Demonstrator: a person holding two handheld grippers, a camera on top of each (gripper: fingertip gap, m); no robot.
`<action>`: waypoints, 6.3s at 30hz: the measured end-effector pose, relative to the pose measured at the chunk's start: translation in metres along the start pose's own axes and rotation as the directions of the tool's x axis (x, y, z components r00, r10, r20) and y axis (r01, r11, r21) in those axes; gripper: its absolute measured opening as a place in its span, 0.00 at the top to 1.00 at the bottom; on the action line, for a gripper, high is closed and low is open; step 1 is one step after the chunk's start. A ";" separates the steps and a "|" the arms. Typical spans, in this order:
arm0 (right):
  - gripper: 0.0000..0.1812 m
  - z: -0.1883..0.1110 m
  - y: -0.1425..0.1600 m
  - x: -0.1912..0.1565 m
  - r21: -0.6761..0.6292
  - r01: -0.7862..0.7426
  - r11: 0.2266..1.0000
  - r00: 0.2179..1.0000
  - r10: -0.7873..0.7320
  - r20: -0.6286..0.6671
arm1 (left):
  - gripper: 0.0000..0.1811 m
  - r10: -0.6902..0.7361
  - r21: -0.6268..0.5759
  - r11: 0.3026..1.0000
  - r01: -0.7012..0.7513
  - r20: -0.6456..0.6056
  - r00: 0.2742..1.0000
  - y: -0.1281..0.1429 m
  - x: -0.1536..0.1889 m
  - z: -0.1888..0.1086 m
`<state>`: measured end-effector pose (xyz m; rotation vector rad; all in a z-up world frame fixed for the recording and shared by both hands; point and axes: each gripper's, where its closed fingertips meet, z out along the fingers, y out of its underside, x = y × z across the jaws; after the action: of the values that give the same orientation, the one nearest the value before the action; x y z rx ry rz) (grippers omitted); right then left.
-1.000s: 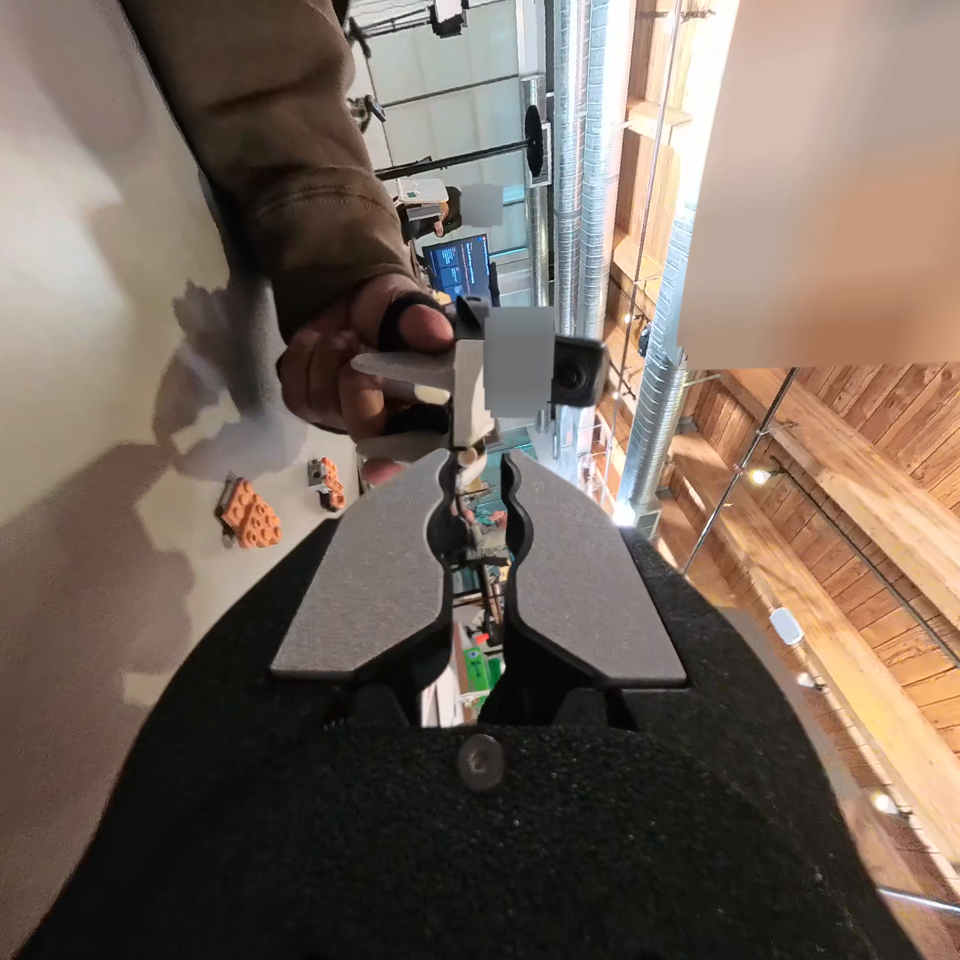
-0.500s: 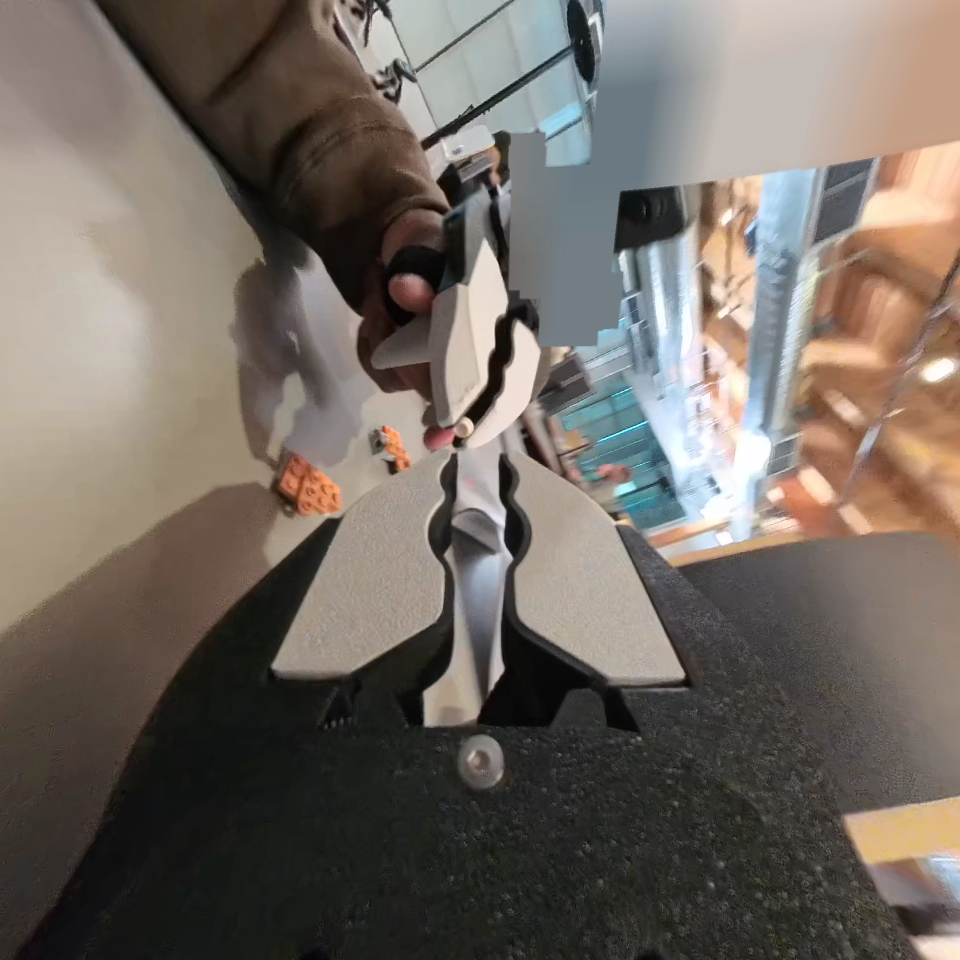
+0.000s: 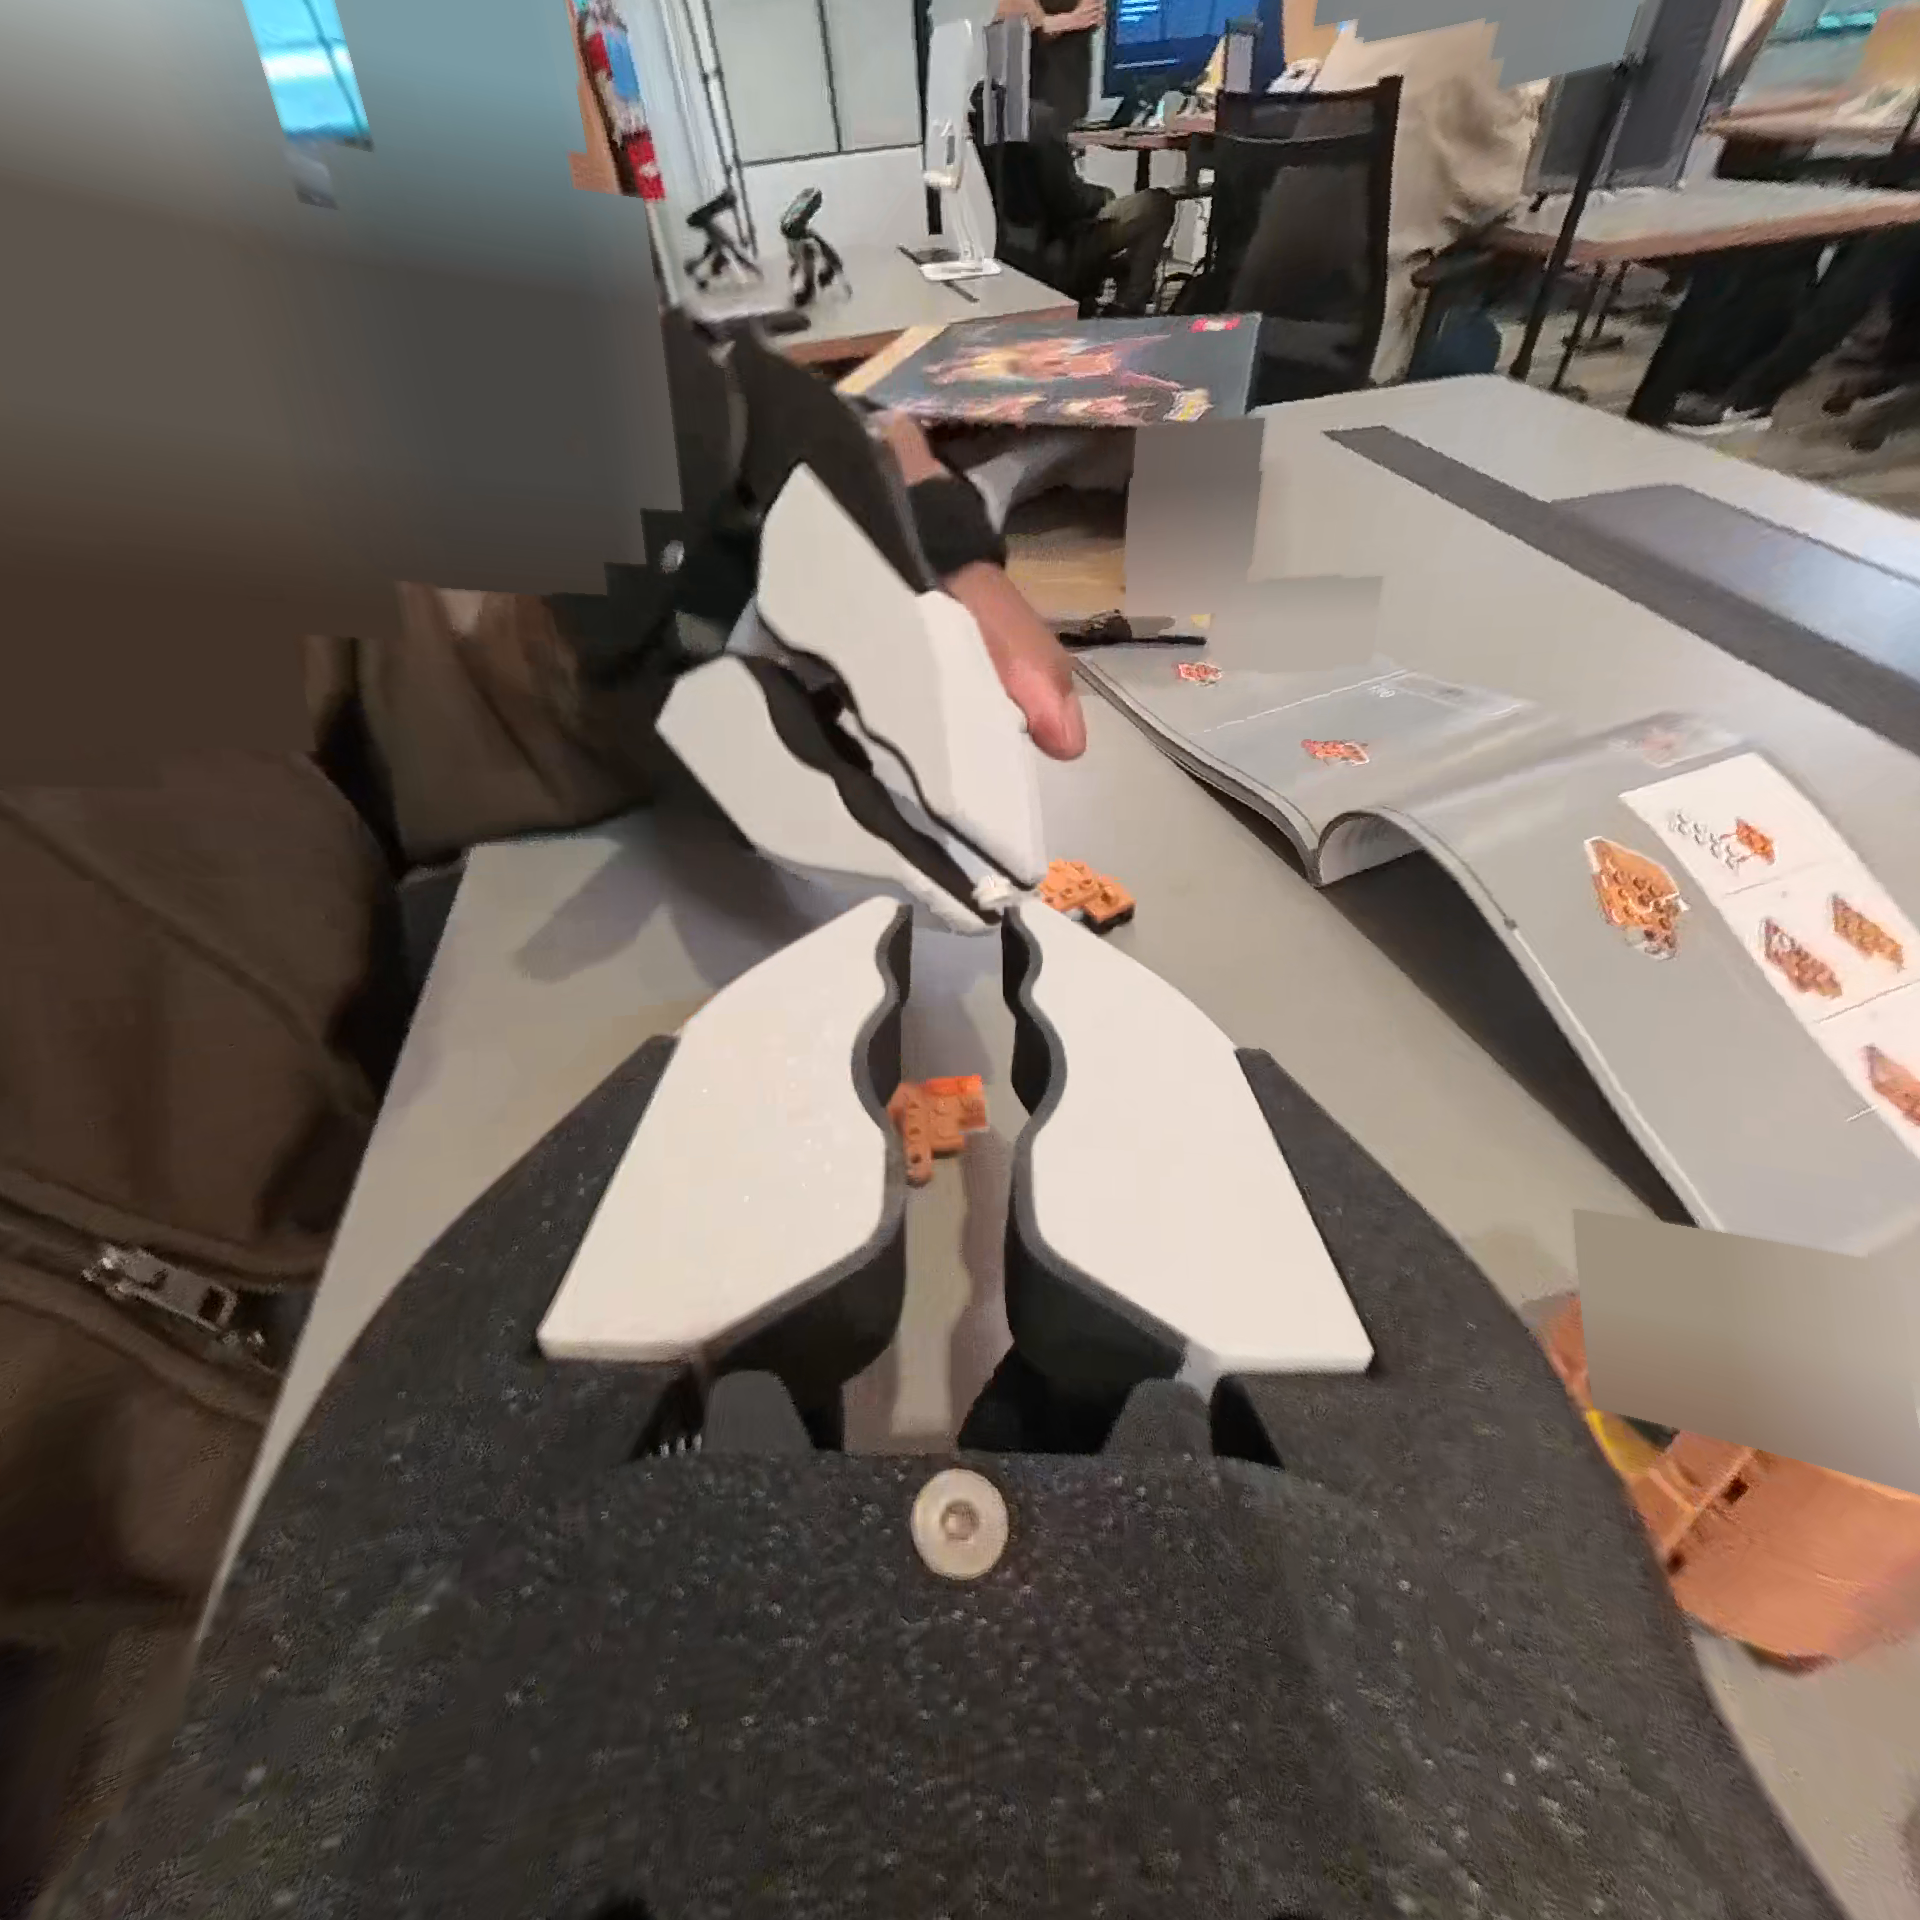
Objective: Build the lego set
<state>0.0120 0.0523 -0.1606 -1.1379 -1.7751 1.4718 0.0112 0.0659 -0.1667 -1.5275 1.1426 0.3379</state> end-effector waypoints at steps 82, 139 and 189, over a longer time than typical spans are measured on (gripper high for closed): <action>0.93 -0.021 0.010 -0.075 0.212 -0.313 0.926 0.948 0.291 0.129 | 0.96 -0.391 -0.040 0.920 0.390 -0.053 0.919 -0.025 0.082 -0.030; 0.91 -0.016 0.023 -0.058 -0.025 0.335 0.942 0.921 -0.333 -0.203 | 0.96 -0.810 -0.040 0.517 0.855 -0.345 0.474 -0.026 0.074 -0.036; 0.96 -0.029 -0.007 -0.075 0.039 0.593 0.804 0.769 -0.552 -0.322 | 0.77 -0.733 -0.098 0.679 0.728 -0.161 0.661 0.010 0.051 -0.038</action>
<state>0.0706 0.0012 -0.1396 -0.6097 -1.5815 0.9713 0.0142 0.0098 -0.1985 -1.9360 0.5610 -0.3618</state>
